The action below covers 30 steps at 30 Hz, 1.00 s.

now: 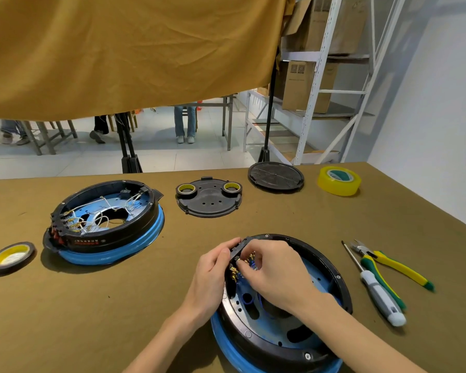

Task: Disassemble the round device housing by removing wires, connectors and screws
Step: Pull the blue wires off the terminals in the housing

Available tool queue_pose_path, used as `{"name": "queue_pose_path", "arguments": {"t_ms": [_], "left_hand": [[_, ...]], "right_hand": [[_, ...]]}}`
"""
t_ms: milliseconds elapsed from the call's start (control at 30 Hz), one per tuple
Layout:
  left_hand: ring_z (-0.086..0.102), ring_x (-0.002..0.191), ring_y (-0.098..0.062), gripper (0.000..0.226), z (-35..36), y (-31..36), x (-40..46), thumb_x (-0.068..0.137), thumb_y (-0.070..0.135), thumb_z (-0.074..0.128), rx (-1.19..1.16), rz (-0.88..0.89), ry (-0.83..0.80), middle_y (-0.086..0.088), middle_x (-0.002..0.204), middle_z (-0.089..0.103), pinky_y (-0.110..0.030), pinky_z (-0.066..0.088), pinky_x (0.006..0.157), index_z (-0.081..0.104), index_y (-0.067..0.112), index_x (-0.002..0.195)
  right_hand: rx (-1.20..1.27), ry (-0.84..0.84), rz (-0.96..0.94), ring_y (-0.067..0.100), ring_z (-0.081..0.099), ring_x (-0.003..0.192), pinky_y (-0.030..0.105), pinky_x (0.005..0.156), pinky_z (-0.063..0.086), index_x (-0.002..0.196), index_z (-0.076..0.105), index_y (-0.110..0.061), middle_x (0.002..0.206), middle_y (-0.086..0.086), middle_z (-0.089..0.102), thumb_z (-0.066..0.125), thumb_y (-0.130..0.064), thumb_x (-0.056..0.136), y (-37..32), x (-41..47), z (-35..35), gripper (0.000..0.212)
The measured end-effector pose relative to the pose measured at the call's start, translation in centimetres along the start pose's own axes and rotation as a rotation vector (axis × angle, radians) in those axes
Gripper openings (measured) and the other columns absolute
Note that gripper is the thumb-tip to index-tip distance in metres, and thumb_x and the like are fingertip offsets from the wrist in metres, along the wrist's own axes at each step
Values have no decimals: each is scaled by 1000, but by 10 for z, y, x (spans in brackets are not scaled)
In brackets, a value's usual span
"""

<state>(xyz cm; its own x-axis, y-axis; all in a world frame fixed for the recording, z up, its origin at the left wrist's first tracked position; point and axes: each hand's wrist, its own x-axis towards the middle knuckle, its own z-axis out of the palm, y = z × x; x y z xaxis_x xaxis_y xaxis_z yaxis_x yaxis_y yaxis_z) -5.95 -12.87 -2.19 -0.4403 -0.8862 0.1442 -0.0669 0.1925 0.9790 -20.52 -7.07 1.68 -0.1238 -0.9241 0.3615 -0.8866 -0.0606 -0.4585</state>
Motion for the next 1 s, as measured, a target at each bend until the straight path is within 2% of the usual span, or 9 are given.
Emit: {"name": "queue_pose_path", "arguments": {"t_ms": [100, 200, 333, 500, 567, 667, 833, 933, 1000], "left_hand": [[55, 130, 2, 37, 0, -2, -1, 110, 17, 39, -2, 5, 0, 12, 136, 65, -18, 42, 110, 60, 21, 140], [54, 131, 2, 39, -1, -4, 0, 108, 10, 42, -4, 13, -11, 11, 138, 64, -25, 42, 114, 59, 20, 142], [57, 131, -5, 39, -4, -6, 2, 108, 9, 43, -22, 5, -40, 6, 138, 65, -34, 45, 114, 58, 17, 143], [56, 128, 3, 40, -5, -7, 4, 108, 7, 42, 26, 38, -40, 12, 135, 66, -25, 44, 113, 59, 20, 141], [57, 128, 1, 40, -5, -8, 6, 107, 7, 42, 18, 34, -37, 11, 134, 67, -24, 45, 111, 60, 19, 140], [59, 124, 5, 39, -4, -9, 6, 107, 7, 42, 3, 35, -21, 13, 131, 68, -19, 46, 106, 62, 20, 138], [58, 125, 4, 39, -3, -9, 5, 107, 6, 42, -3, 42, -23, 12, 132, 67, -19, 44, 107, 62, 20, 139], [56, 125, 8, 39, -4, -9, 6, 108, 6, 42, 11, 45, -23, 14, 133, 66, -10, 42, 102, 61, 21, 139], [56, 124, 10, 39, -5, -11, 6, 108, 7, 42, 10, 44, -26, 16, 133, 66, -6, 42, 99, 62, 21, 138]], "right_hand": [[-83, -56, 29, 5, 51, 64, 26, 62, 47, 99, 75, -33, 60, -17, 50, 59, -53, 91, -1, 1, 1, 26], [-123, -125, 43, 9, 56, 63, 27, 61, 49, 96, 79, -35, 60, -12, 58, 58, -52, 92, -5, 6, -1, 28], [-210, -182, 33, 14, 55, 65, 29, 61, 47, 86, 77, -27, 64, -4, 62, 56, -47, 94, -8, 14, -3, 29], [-308, -88, 9, 19, 48, 59, 30, 56, 35, 65, 54, -22, 57, -6, 45, 53, -41, 97, -10, 3, 9, 38], [-267, -76, 38, 19, 54, 61, 31, 57, 43, 70, 65, -20, 59, -6, 55, 55, -44, 95, -8, 2, 8, 36], [-196, -63, 60, 14, 65, 70, 32, 66, 56, 88, 78, -27, 71, -7, 70, 55, -48, 93, -8, 4, 4, 32], [-122, -64, 81, 14, 64, 69, 35, 69, 57, 89, 78, -24, 69, -6, 69, 57, -47, 94, -7, 1, 5, 32], [-64, -58, 83, 13, 64, 70, 36, 70, 57, 93, 78, -24, 69, -7, 68, 60, -45, 93, -6, 0, 3, 27], [-24, -26, 70, 8, 62, 69, 30, 66, 54, 97, 76, -29, 65, -14, 61, 63, -45, 92, -6, -2, 1, 22]]}}
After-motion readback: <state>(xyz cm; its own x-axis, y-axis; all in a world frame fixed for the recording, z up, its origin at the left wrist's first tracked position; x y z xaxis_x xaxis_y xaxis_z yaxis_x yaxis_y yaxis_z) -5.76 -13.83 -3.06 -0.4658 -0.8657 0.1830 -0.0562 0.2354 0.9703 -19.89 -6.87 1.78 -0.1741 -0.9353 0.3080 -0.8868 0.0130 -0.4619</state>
